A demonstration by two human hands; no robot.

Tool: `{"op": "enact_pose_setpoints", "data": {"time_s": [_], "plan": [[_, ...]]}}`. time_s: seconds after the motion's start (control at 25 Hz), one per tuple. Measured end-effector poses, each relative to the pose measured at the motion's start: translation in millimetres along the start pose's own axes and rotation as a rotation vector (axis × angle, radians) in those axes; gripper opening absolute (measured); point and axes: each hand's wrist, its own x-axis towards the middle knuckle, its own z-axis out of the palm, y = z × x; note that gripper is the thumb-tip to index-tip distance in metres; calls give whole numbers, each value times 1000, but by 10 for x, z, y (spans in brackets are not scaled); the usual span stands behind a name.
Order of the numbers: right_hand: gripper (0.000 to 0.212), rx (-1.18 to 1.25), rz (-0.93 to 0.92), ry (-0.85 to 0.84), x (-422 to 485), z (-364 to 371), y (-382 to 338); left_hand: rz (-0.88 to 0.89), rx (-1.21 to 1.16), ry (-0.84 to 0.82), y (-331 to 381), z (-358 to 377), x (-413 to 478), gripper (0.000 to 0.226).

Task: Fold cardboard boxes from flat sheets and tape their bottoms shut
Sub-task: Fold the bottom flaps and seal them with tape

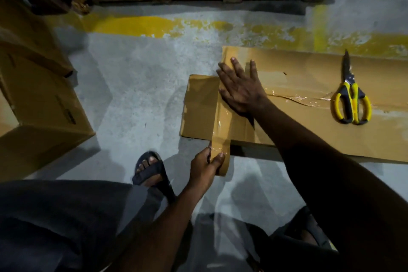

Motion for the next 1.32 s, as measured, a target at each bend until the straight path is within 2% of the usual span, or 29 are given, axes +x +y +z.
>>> {"op": "enact_pose_setpoints", "data": {"time_s": [0.16, 0.24, 0.32, 0.44, 0.6, 0.76, 0.84, 0.92, 0.96, 1.08, 1.12, 1.24, 1.32], "plan": [[65, -103, -24, -19, 340, -156, 83, -40, -88, -14, -32, 22, 27, 5], [57, -119, -41, -25, 500, -210, 87, -58, -134, -17, -40, 34, 14, 5], [54, 31, 26, 11, 611, -229, 182, -53, -175, -17, -41, 34, 4, 8], [72, 225, 220, 2, 689, -198, 367, -32, -179, -21, -46, 19, 9, 6], [58, 215, 256, -72, 785, -212, 365, -35, -138, 1, -74, 35, 40, 3], [46, 199, 229, 39, 740, -103, 303, -48, -115, -2, -64, 42, 44, 9], [46, 199, 189, 83, 700, -56, 278, -50, -140, -10, -49, 33, 33, 6], [50, 194, 107, 63, 630, -72, 217, -54, -146, -33, -61, 27, 31, 32], [54, 197, 54, 54, 570, -98, 184, -65, -141, -46, -54, 27, 26, 38], [60, 239, -71, 62, 250, -238, 69, -84, -106, -30, -8, 57, -10, 18], [61, 222, -128, 77, 101, -271, 28, -80, -98, -26, -1, 58, -19, 17], [50, -6, -414, 57, -340, -178, -151, -85, -68, -36, 15, 36, -72, 33], [42, -58, -483, 15, -517, -108, -250, -123, -27, -64, 17, 25, -94, 47]]}}
